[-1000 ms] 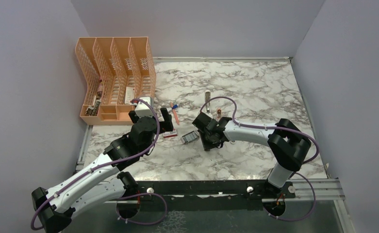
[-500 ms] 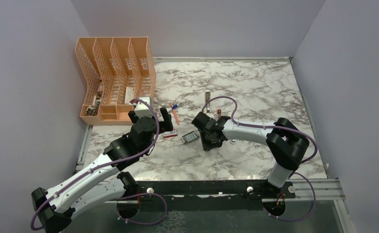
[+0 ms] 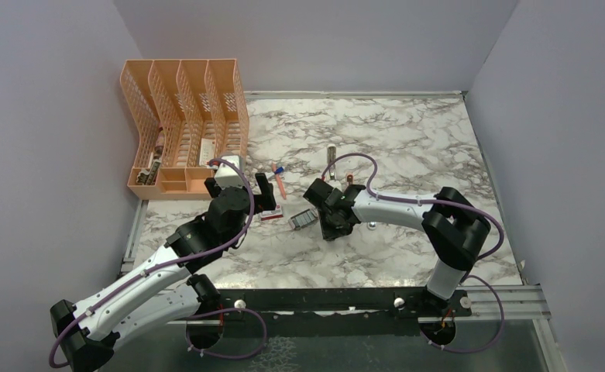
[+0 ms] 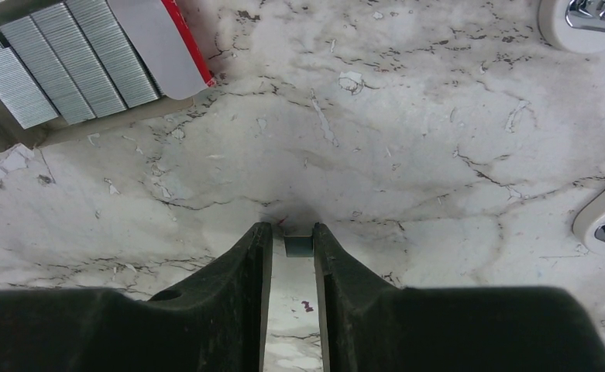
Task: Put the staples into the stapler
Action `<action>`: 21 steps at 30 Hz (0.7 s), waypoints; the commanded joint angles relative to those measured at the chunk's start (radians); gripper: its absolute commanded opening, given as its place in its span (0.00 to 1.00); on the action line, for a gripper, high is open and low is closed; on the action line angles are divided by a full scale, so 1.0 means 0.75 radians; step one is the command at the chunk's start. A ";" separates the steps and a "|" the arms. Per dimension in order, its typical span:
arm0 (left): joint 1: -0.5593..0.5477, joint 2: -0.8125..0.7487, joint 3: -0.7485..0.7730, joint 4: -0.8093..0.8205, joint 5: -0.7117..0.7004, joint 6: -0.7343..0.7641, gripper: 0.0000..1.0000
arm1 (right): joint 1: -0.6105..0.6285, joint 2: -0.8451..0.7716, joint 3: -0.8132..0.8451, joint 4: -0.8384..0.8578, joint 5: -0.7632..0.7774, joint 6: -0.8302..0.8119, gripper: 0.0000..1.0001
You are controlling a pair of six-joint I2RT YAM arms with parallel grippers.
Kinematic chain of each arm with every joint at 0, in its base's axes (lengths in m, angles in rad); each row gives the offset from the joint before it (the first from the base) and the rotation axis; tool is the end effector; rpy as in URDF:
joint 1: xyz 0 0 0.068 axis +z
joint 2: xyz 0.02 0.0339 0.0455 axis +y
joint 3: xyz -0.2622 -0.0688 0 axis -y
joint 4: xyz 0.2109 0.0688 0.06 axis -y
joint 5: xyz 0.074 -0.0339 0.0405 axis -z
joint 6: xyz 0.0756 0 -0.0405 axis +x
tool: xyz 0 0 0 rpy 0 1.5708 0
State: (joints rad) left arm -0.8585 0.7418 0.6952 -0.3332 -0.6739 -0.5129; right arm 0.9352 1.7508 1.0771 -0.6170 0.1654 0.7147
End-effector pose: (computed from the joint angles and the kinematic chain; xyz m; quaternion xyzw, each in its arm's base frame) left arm 0.1427 -0.0931 0.2914 -0.0483 0.8016 -0.1234 0.5830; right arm 0.1942 0.2423 0.1440 -0.0971 0.9821 0.0467 0.1545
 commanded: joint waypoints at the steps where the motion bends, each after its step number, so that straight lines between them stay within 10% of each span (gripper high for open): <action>1: 0.003 -0.017 -0.006 0.004 -0.030 -0.007 0.99 | 0.008 0.037 0.010 -0.029 0.066 0.034 0.30; 21: 0.003 -0.020 -0.013 0.004 -0.030 -0.009 0.99 | 0.009 0.034 0.003 -0.015 0.116 0.040 0.31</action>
State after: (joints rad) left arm -0.8585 0.7395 0.6949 -0.3382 -0.6739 -0.5133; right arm 0.9371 1.7523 1.0782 -0.6235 0.1989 0.7364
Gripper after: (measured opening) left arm 0.987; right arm 0.320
